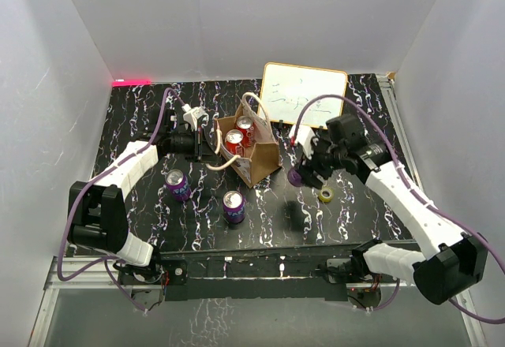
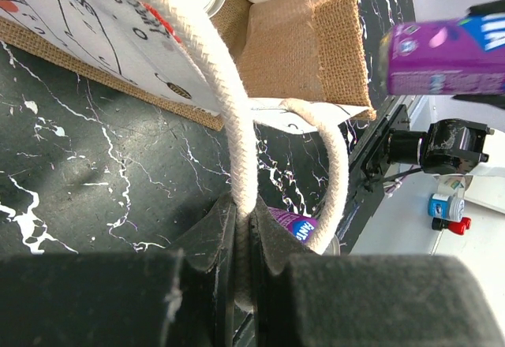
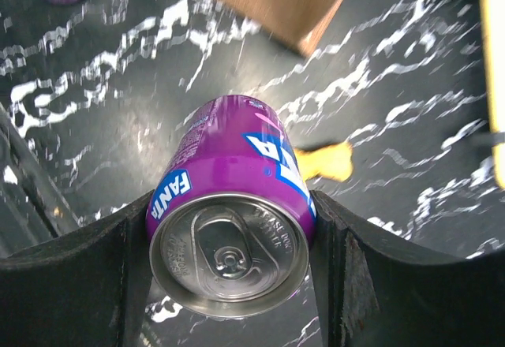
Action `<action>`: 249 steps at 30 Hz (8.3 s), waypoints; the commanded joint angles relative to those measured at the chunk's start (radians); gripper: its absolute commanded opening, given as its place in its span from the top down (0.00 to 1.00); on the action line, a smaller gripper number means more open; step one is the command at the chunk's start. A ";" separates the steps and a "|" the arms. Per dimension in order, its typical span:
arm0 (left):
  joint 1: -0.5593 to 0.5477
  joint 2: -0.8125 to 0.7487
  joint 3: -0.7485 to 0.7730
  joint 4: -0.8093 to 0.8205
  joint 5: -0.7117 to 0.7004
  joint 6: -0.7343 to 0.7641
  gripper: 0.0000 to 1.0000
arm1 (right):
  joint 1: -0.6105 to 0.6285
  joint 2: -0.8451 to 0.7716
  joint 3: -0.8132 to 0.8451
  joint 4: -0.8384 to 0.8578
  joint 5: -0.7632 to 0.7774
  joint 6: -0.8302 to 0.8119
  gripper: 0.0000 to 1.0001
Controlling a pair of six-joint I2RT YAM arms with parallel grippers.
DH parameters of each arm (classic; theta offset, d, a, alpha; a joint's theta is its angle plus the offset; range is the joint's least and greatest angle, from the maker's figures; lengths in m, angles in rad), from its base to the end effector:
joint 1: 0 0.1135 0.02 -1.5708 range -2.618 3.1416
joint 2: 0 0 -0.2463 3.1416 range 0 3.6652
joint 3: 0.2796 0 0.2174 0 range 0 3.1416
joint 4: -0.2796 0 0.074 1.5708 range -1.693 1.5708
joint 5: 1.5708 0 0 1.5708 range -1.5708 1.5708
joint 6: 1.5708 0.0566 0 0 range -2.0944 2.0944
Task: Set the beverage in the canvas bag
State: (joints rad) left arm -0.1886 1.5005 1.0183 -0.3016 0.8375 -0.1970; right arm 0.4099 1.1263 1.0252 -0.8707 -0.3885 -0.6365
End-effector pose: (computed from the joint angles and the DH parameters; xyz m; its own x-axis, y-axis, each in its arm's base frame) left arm 0.2818 -0.0966 0.2365 -0.8058 0.0204 -0.5919 0.4942 0.5739 -0.6530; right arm 0.1742 0.0991 0.2701 -0.2735 -0.7186 -0.6394 -0.9044 0.4185 -0.0835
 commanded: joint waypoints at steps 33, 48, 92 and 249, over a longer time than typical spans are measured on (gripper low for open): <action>0.003 -0.030 0.035 -0.025 0.029 0.021 1.00 | 0.312 0.536 0.641 0.315 0.500 0.216 0.81; 0.003 -0.049 0.035 -0.027 -0.005 0.030 1.00 | 0.251 0.489 0.585 0.120 0.374 0.220 0.86; 0.003 -0.062 0.019 -0.017 -0.015 0.032 1.00 | 0.261 0.865 0.888 0.087 0.459 0.309 0.76; 0.042 -0.185 -0.095 0.087 0.097 0.085 1.00 | 0.403 0.326 0.576 0.383 0.221 0.161 0.78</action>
State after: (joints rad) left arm -0.1497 1.3617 0.9306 -0.1951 0.9154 -0.1387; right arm 0.8520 1.4704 1.5372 -0.6540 -0.3172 -0.5404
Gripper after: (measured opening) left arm 0.061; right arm 0.686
